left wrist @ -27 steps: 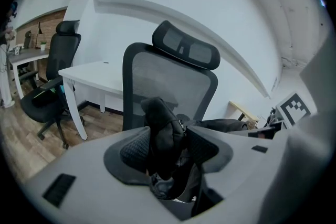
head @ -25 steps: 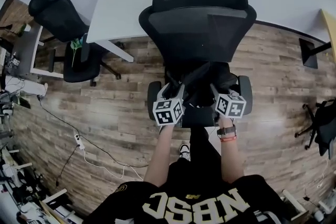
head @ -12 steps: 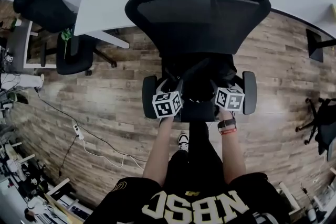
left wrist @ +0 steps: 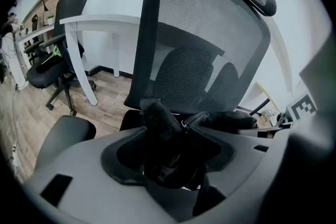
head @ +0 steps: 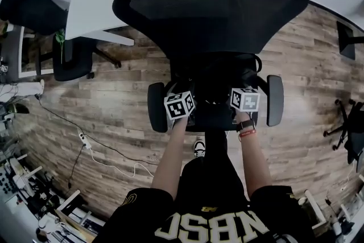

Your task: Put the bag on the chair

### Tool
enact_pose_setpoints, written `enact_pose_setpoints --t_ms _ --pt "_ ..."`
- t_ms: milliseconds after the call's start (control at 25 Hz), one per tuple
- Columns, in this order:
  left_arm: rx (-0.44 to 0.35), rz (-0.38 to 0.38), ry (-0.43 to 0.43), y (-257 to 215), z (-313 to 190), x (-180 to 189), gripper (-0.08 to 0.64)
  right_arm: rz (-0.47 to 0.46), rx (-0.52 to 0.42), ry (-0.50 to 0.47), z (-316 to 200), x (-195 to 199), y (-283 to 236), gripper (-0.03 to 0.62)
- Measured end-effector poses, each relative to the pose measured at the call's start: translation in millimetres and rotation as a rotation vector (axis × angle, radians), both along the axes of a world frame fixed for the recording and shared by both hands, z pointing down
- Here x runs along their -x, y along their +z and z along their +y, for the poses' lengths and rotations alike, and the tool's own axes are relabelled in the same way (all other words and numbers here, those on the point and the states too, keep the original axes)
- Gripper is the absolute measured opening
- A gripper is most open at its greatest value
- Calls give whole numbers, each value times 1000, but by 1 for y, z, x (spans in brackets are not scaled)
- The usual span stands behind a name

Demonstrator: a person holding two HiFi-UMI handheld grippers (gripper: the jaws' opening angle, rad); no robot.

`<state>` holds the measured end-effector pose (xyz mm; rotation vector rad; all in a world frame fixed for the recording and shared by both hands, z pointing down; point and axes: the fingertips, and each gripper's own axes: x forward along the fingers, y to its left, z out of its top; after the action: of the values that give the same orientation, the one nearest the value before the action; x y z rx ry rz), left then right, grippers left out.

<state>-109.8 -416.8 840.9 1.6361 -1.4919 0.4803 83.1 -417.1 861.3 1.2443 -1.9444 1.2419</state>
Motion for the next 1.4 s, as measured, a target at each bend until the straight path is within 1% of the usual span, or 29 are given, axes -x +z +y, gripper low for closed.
enact_pose_setpoints --t_ms 160,280,400,600,680,720,800,840,920,1000,1080,1200,1280,1400 --pt "21 -33 -4 31 -7 5 258 41 31 -51 -5 -3 31 121" --pt "12 -42 -7 45 -16 12 260 73 33 -91 -7 -6 47 127" --pt "4 -40 -6 53 -31 15 265 86 52 -84 -11 -18 63 141" --pt "3 -11 -20 68 -49 15 270 93 109 -67 -3 -39 90 177" --pt "2 -2 -13 75 -57 15 278 98 118 -58 -4 -44 92 189" --pt "2 6 -4 78 -61 13 288 96 117 -51 -6 -45 91 193" --pt "8 14 24 83 -63 10 354 82 116 -39 -5 -46 91 220" --pt "15 15 29 83 -62 11 363 71 119 -32 -2 -45 91 237" --pt "30 19 15 81 -54 14 384 59 129 -22 7 -44 91 307" --pt "40 22 -8 78 -45 18 389 75 138 -18 15 -48 90 353" --pt "42 20 -19 72 -38 20 390 97 146 -3 22 -54 88 365" --pt "37 9 -7 59 -23 19 388 103 147 42 33 -63 78 371" --pt "22 10 13 47 -13 13 388 100 131 63 40 -67 66 372" --pt "-13 7 40 23 3 2 388 93 82 63 51 -65 40 369"
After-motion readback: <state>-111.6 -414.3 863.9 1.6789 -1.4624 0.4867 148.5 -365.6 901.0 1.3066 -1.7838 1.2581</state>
